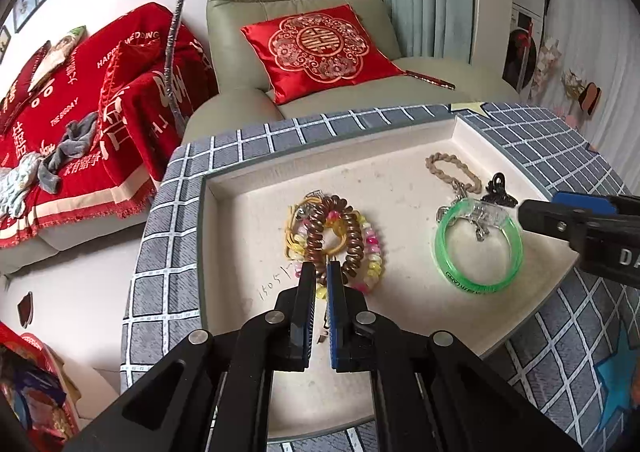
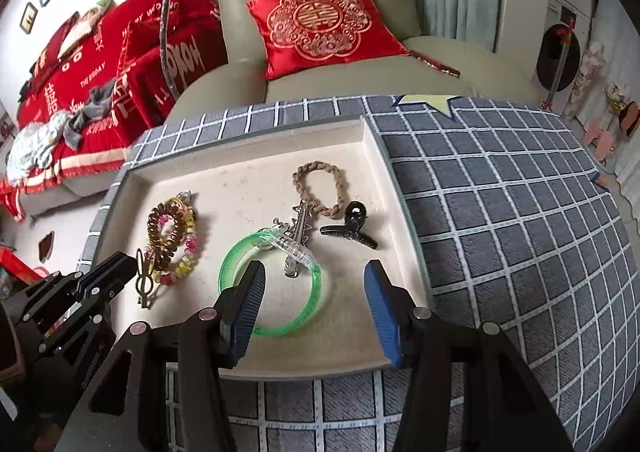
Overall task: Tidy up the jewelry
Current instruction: 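Open the left tool releasing the beige clip while the right tool releases the green bangle, then withdraw both tools from the tray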
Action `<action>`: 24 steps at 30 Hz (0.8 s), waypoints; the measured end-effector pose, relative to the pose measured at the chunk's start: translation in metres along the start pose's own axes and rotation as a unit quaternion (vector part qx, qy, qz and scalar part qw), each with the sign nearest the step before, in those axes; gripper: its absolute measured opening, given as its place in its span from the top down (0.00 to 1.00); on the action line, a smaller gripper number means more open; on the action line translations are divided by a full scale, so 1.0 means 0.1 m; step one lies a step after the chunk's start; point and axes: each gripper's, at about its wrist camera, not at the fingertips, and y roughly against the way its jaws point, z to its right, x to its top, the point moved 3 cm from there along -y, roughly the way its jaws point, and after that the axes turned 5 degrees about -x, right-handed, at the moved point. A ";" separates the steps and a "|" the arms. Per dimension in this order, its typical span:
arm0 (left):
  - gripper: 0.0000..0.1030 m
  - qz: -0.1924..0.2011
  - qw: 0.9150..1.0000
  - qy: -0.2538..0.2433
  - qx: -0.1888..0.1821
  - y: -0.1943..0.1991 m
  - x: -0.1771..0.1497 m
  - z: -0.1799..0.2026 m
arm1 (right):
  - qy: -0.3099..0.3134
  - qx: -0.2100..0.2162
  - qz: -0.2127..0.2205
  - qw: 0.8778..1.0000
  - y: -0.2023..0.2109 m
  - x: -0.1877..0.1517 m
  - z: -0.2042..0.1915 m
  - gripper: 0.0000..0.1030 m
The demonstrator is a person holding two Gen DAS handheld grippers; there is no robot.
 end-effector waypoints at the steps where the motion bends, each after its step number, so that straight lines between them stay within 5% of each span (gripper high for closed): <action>1: 0.81 0.001 1.000 0.003 0.002 0.01 0.01 -0.01 | -0.002 0.001 0.001 1.000 0.02 -0.01 0.01 0.46; 19: 0.80 0.024 0.999 0.040 0.018 0.29 0.05 -0.16 | -0.015 0.006 0.025 1.000 0.31 -0.07 0.13 0.45; 22: 0.80 0.027 0.999 0.043 0.018 0.33 0.00 -0.18 | -0.015 0.014 0.031 0.999 0.35 -0.10 0.13 0.30; 24: 0.80 0.029 0.998 0.046 0.020 0.37 -0.03 -0.19 | -0.014 0.015 0.035 0.999 0.39 -0.12 0.13 0.28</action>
